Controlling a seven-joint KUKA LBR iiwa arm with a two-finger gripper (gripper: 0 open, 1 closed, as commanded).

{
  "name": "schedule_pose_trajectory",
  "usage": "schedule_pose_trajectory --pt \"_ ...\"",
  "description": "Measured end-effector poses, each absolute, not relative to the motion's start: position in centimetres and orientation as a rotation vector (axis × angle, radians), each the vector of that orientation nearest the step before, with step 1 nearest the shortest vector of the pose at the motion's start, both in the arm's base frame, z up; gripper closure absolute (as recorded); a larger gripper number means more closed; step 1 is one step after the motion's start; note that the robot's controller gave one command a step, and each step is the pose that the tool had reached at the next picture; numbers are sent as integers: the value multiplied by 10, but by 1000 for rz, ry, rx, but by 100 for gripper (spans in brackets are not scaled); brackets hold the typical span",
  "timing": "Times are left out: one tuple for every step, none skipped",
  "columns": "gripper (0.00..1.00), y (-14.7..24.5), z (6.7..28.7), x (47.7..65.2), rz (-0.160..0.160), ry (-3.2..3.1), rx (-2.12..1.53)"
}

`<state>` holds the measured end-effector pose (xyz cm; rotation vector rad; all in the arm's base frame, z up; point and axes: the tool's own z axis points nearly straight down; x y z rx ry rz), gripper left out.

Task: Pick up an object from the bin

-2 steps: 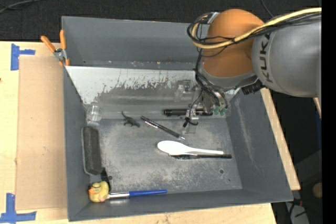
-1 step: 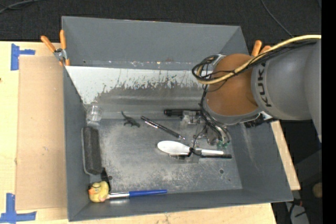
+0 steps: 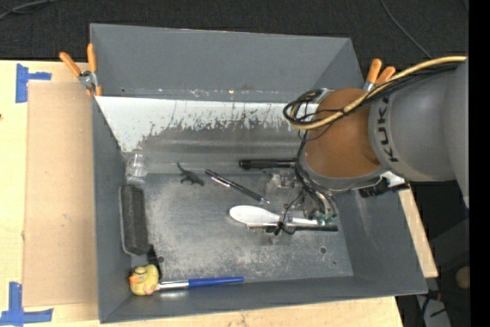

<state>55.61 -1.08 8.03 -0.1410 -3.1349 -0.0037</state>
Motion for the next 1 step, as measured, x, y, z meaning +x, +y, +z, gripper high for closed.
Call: schedule_pose_trajectory --pt "0 -10 82 558 -2 -3136 -126"
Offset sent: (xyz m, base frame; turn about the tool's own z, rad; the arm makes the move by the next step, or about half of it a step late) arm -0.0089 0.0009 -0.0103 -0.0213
